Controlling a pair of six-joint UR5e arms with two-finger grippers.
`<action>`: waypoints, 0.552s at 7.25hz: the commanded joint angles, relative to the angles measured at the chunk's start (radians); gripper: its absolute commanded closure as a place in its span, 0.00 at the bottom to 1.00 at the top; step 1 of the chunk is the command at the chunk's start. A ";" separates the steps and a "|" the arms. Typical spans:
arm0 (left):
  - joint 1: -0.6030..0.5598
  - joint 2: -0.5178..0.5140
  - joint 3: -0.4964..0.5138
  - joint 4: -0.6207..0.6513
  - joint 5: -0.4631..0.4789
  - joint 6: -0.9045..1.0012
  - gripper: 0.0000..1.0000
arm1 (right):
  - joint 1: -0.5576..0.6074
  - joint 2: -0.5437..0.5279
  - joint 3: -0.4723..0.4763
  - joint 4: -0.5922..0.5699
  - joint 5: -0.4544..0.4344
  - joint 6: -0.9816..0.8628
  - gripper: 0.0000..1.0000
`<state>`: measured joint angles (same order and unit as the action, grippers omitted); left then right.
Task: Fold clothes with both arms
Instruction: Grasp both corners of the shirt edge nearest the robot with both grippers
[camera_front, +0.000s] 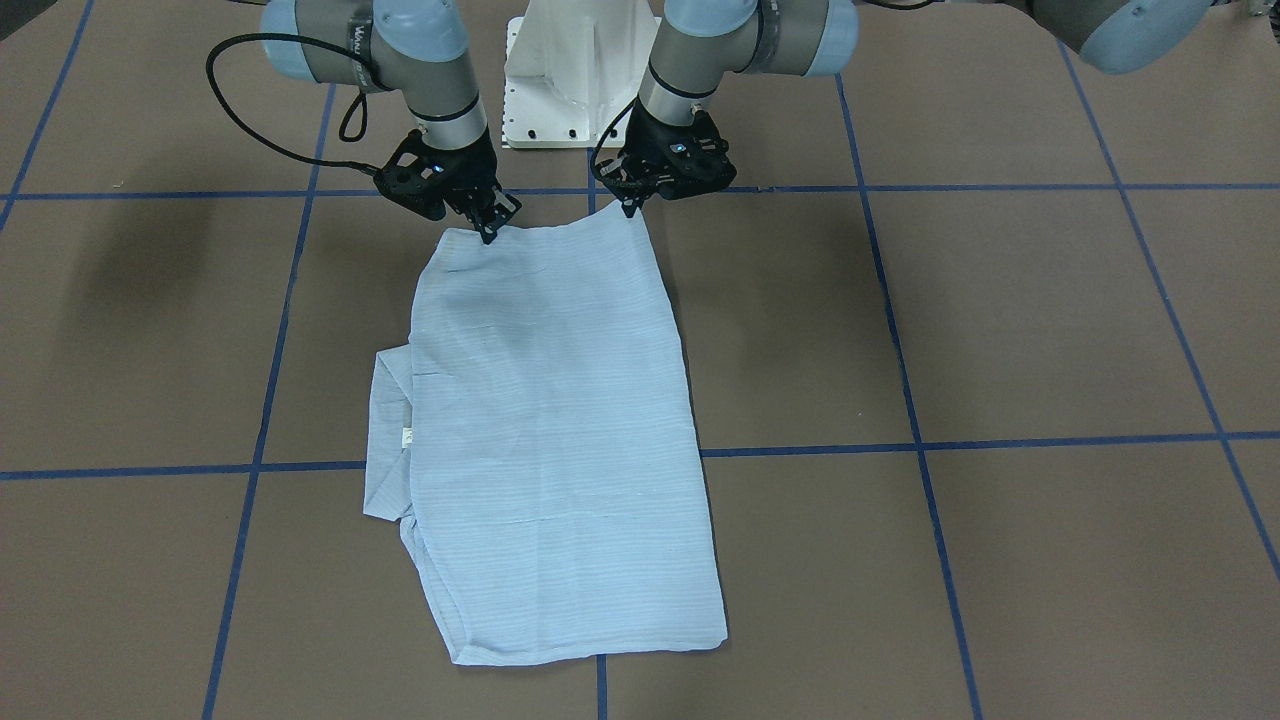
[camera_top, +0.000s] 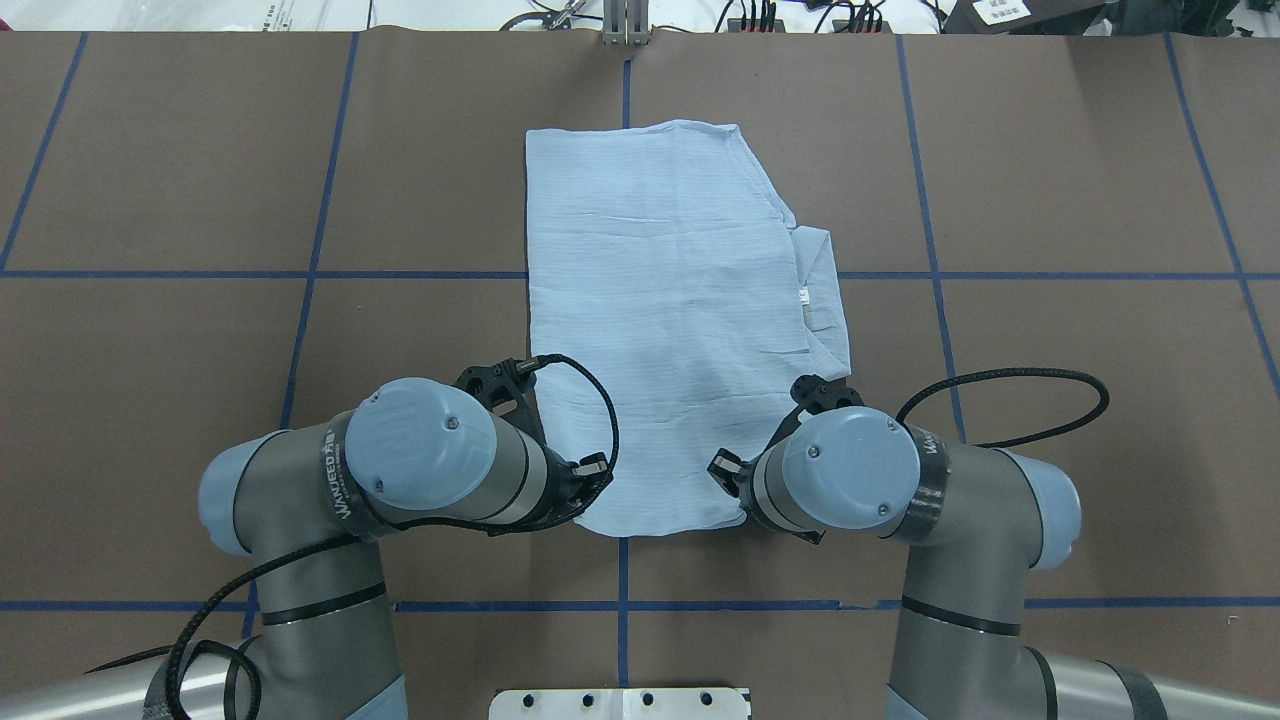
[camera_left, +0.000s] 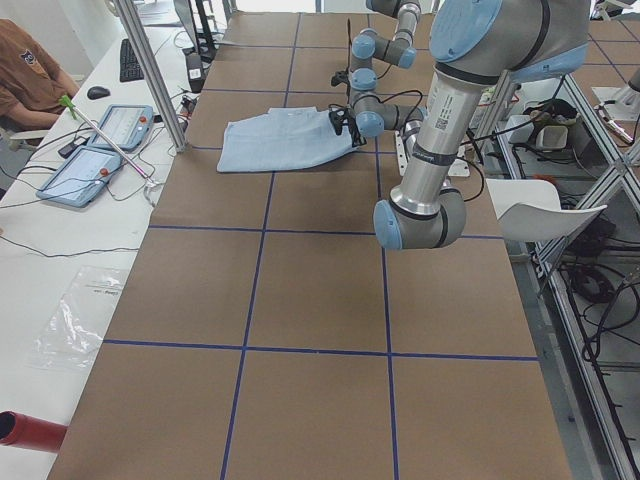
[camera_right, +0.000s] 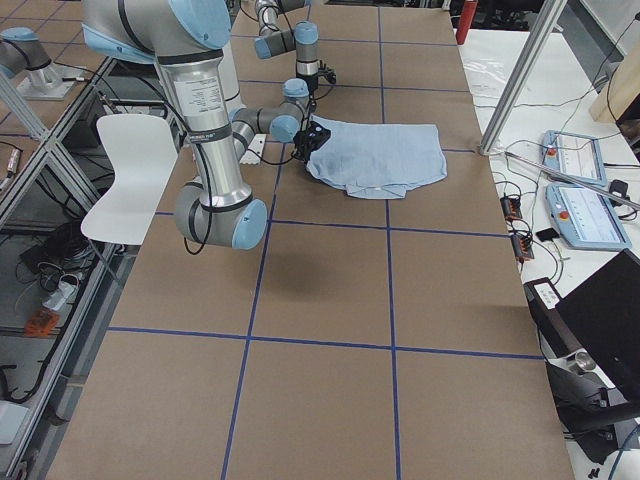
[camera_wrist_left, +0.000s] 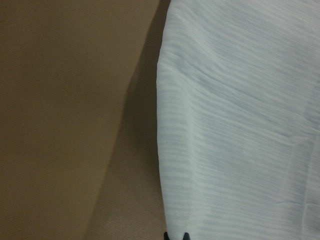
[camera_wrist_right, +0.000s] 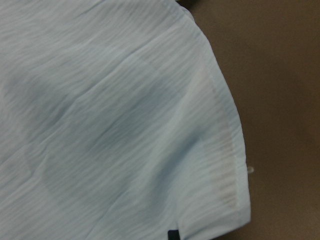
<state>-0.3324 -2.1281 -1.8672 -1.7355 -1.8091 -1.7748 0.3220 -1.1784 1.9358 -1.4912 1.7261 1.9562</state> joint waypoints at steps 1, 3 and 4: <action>0.001 0.013 -0.070 0.025 -0.033 0.000 1.00 | 0.008 -0.012 0.073 0.000 0.047 -0.002 1.00; 0.012 0.008 -0.195 0.181 -0.050 -0.003 1.00 | 0.006 -0.047 0.153 0.003 0.119 -0.002 1.00; 0.015 0.008 -0.266 0.268 -0.097 -0.003 1.00 | 0.006 -0.059 0.196 0.003 0.204 -0.002 1.00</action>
<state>-0.3219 -2.1198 -2.0467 -1.5701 -1.8663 -1.7768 0.3287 -1.2190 2.0766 -1.4887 1.8427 1.9543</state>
